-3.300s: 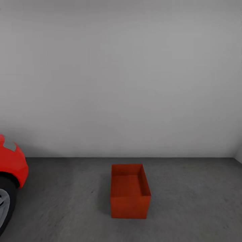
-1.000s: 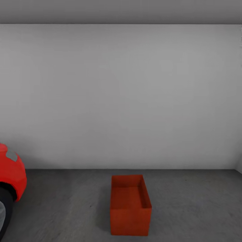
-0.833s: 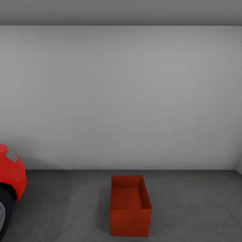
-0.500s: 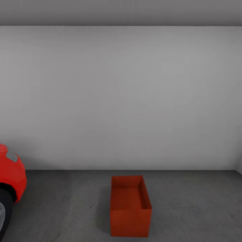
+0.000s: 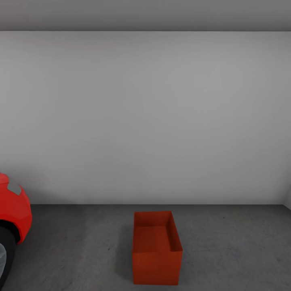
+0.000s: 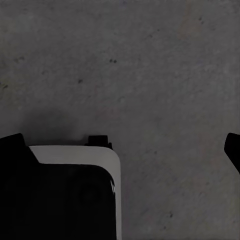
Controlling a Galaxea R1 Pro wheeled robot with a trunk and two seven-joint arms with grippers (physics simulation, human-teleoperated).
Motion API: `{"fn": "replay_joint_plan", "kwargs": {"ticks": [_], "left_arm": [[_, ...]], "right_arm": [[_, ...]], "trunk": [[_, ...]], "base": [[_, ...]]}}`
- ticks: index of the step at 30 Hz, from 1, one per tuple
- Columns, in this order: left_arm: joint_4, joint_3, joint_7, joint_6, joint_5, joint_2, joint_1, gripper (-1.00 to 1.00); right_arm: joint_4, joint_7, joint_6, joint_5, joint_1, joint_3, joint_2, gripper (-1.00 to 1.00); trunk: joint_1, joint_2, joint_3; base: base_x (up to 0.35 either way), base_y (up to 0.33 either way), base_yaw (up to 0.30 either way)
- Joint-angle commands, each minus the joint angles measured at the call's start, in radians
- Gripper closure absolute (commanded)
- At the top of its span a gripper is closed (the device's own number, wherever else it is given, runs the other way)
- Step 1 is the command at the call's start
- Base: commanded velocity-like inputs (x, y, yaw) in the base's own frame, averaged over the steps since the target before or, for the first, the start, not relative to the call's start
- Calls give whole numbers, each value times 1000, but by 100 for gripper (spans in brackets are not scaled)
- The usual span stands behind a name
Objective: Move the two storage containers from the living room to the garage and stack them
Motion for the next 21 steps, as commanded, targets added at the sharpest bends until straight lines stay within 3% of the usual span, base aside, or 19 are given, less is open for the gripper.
{"fn": "replay_joint_plan", "kwargs": {"ticks": [1,11,21], "left_arm": [[1,-1,-4,-4,8,0,-1,-100],[-3,-4,-4,-22,0,4,-1,-100],[-2,-5,-4,-23,0,3,-1,-100]], "right_arm": [[3,0,-5,-8,-1,8,0,-100],[3,-4,4,-12,-1,8,8,-100],[2,-11,9,-8,-1,10,-1,-100]], "trunk": [[0,-1,-1],[0,-1,-1],[0,-1,-1]], "base": [[0,0,0],[0,0,0],[0,0,0]]}}
